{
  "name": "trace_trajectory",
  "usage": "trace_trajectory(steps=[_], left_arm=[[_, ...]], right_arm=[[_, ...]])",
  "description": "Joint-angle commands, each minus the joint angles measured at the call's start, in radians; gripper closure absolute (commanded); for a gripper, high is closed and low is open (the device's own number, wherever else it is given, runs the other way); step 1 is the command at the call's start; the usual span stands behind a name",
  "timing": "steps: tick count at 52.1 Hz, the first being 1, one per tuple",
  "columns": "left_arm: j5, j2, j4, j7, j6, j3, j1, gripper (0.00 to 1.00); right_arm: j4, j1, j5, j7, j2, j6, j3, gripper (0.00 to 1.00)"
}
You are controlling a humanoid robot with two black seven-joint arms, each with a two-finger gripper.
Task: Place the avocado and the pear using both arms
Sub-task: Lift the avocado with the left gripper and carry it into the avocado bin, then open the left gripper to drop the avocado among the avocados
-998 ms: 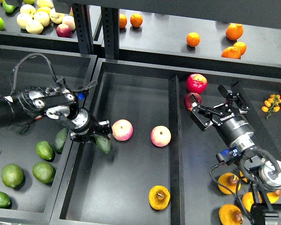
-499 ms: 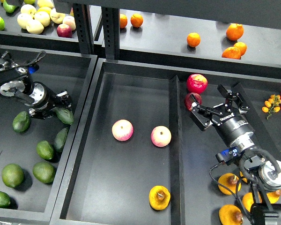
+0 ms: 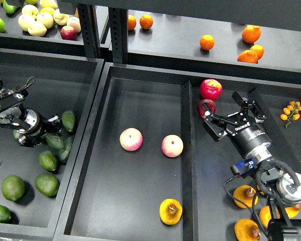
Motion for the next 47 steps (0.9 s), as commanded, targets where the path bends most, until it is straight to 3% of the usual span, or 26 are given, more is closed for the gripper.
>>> trace_trajectory(steps=[1, 28, 47], left_arm=[[0.003, -0.033, 0.036, 0.0, 0.0, 0.0, 0.024, 0.68], [0.01, -0.099, 0.124, 0.0, 0.0, 0.0, 0.041, 0.57], [0.01, -0.11, 0.122, 0.0, 0.0, 0.0, 0.04, 0.39]], right_arm=[[0.0, -0.002, 0.0, 0.0, 0.0, 0.002, 0.0, 0.0], [-0.002, -0.008, 0.0, 0.0, 0.0, 0.004, -0.003, 0.0], [-0.002, -0.008, 0.0, -0.001, 0.0, 0.004, -0.001, 0.0]])
